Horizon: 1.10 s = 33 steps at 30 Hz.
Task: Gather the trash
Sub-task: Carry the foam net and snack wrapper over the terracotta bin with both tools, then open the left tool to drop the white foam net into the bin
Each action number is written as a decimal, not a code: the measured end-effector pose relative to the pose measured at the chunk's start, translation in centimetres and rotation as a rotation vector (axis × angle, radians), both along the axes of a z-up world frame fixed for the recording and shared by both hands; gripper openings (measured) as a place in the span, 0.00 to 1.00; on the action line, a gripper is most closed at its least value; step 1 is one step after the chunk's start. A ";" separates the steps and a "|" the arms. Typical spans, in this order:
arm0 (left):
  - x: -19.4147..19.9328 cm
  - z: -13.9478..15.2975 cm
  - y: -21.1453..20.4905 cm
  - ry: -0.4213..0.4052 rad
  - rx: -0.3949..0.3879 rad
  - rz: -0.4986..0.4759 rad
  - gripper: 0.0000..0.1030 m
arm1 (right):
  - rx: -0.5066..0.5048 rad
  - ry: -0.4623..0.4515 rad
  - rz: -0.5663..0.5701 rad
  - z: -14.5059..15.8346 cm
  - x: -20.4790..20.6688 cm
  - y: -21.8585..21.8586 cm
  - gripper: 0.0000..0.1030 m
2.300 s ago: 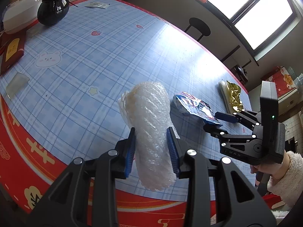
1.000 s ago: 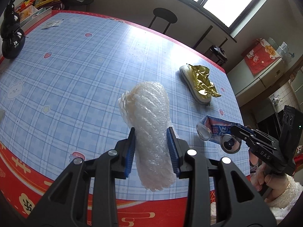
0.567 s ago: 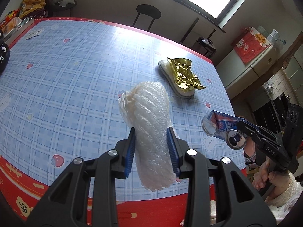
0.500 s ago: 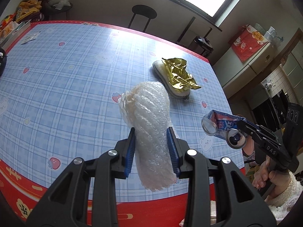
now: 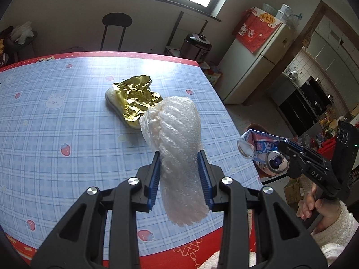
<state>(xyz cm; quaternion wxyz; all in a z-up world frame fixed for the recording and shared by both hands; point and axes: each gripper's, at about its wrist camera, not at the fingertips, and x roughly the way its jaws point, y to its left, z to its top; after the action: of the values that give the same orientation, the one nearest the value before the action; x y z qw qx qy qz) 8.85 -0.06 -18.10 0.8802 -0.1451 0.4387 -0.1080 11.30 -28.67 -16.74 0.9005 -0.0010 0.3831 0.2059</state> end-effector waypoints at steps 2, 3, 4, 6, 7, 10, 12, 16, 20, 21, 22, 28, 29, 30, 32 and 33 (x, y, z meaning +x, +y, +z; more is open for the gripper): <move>0.9 0.4 -2.1 -0.009 -0.001 -0.037 0.34 | -0.011 -0.005 -0.039 0.0 0.1 -2.5 0.19; 1.3 0.5 -3.1 -0.011 -0.001 -0.054 0.34 | -0.013 -0.007 -0.059 0.0 0.1 -3.7 0.19; 1.7 0.7 -4.2 -0.014 0.000 -0.072 0.34 | -0.015 -0.007 -0.079 -0.1 0.2 -5.1 0.19; 2.6 0.8 -6.3 -0.016 0.003 -0.107 0.34 | -0.019 -0.008 -0.120 -0.1 0.4 -7.6 0.19; 2.9 0.8 -7.4 -0.016 0.003 -0.124 0.34 | -0.018 -0.008 -0.140 -0.2 0.4 -8.8 0.19; 4.1 0.9 -10.5 -0.012 0.005 -0.178 0.34 | -0.010 -0.009 -0.199 -0.4 0.7 -12.4 0.19; 5.1 0.7 -12.6 -0.008 0.011 -0.215 0.34 | -0.010 -0.014 -0.235 -0.4 0.8 -14.7 0.19; 7.1 0.0 -17.4 -0.001 0.019 -0.286 0.34 | -0.009 -0.019 -0.295 -0.5 0.9 -18.8 0.19; 9.3 -0.9 -22.6 0.012 0.013 -0.362 0.34 | -0.013 -0.018 -0.339 -0.9 1.0 -22.1 0.19; 9.8 -1.3 -23.9 0.012 0.017 -0.379 0.34 | -0.015 -0.017 -0.349 -1.0 0.9 -22.9 0.19; 10.4 -1.7 -25.3 0.019 0.024 -0.393 0.34 | -0.014 -0.016 -0.359 -1.1 1.0 -23.6 0.19; 14.4 -4.8 -32.6 0.068 0.021 -0.451 0.34 | -0.001 0.007 -0.414 -2.3 0.9 -26.8 0.19; 15.1 -5.3 -33.6 0.075 0.020 -0.457 0.34 | -0.002 0.011 -0.420 -2.4 0.8 -27.1 0.19; 15.7 -5.8 -34.7 0.085 0.021 -0.463 0.34 | -0.003 0.014 -0.425 -2.6 0.8 -27.5 0.19; 16.8 -6.5 -36.5 0.100 0.021 -0.478 0.35 | -0.003 0.019 -0.435 -2.8 0.7 -27.9 0.19; 17.3 -6.8 -37.3 0.106 0.013 -0.489 0.40 | -0.003 0.021 -0.441 -2.9 0.6 -28.2 0.19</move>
<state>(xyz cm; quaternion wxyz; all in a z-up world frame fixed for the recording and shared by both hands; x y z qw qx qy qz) 26.15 -37.35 -24.89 0.8046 -0.0345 0.5071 -0.3070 11.90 -56.89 -19.61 0.9197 0.0835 0.3836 0.0034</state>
